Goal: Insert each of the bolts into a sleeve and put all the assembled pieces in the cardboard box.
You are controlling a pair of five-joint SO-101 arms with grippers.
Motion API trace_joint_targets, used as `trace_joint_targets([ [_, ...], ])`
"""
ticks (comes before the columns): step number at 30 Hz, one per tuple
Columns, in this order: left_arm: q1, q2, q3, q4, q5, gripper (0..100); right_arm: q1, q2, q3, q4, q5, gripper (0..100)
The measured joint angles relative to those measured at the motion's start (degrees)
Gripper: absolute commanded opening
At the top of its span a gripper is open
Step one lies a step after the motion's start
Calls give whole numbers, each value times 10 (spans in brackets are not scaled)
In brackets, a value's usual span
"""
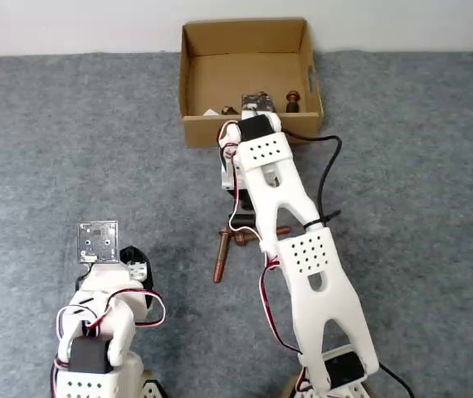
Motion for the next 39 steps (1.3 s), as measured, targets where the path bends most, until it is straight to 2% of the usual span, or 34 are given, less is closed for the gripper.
trace_joint_targets([
  [10, 0, 0, 0, 0, 0, 6, 1, -4, -21, 10, 1, 9],
  [18, 0, 4, 0, -2, 0, 6, 37, -128, -1, 10, 1, 8],
  [28, 15, 125, 5, -102, 0, 6, 44, -453, 328, 10, -18, 8],
  [39, 46, 135, 5, -111, 0, 7, 120, -795, 600, 10, -26, 8],
])
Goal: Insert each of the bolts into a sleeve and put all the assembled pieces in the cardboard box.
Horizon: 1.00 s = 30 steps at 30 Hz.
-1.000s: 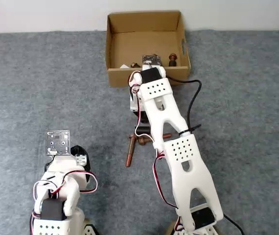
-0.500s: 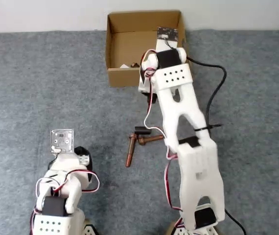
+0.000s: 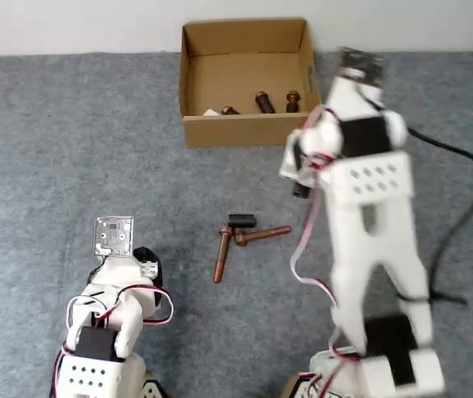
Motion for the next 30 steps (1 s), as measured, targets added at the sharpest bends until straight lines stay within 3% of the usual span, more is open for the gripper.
trace_joint_targets([
  [6, 46, 0, 0, -2, 0, 7, 70, -165, 155, 0, 0, 8],
  [15, 56, 0, -35, -2, -25, 7, 221, -433, 455, -33, 1, 8],
  [22, 56, 18, -116, 83, -27, 8, 233, -677, 658, -120, 8, 8],
  [30, 80, 227, -233, 90, -27, 8, 233, -914, 789, -135, 53, 8],
])
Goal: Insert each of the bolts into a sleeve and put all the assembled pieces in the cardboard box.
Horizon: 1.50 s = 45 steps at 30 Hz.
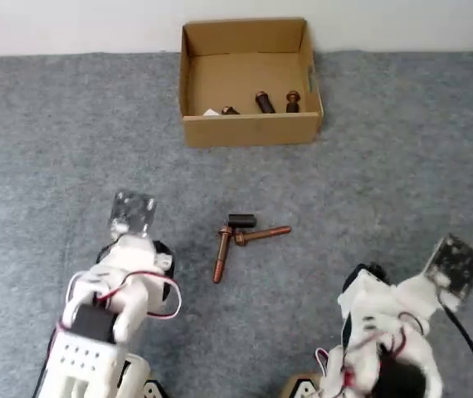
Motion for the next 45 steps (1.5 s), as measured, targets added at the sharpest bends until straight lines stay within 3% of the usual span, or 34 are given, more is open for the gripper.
trace_joint_targets([
  [5, 55, 193, -111, 10, 8, 8, 0, 0, 4, -2, 2, 8],
  [12, 114, 425, -257, 14, 106, 9, 0, 25, 4, -4, 2, 8],
  [16, 142, 524, -330, 28, 144, 89, 0, 25, 4, -4, 2, 8],
  [21, 140, 632, -408, 75, 162, 187, 0, 25, 4, -4, 2, 8],
  [33, 140, 821, -564, 114, 162, 188, 0, 25, 4, -4, 2, 8],
  [41, 96, 898, -625, 117, 161, 186, 0, 25, 4, -4, 2, 8],
  [45, 94, 919, -644, 122, 161, 122, 0, 25, 8, -4, 2, 8],
])
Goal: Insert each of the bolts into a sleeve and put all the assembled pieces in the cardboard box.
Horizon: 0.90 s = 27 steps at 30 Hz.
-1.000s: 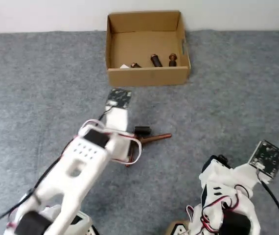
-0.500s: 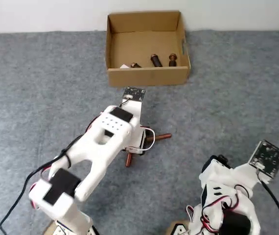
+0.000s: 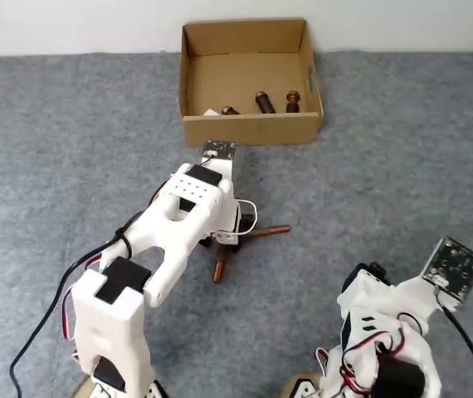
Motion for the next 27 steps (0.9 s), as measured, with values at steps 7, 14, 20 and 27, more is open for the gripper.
trace_joint_targets([
  [7, 5, 33, -47, 10, -1, 5, 0, 0, 0, 0, 0, 8],
  [14, 5, 38, -58, 25, 0, 4, -12, 0, 0, 0, 0, 8],
  [20, 13, -12, -50, 77, 4, 4, -15, 0, 0, 0, 0, 8],
  [27, 33, -184, 33, 102, 14, 4, -18, 0, 0, 0, 0, 8],
])
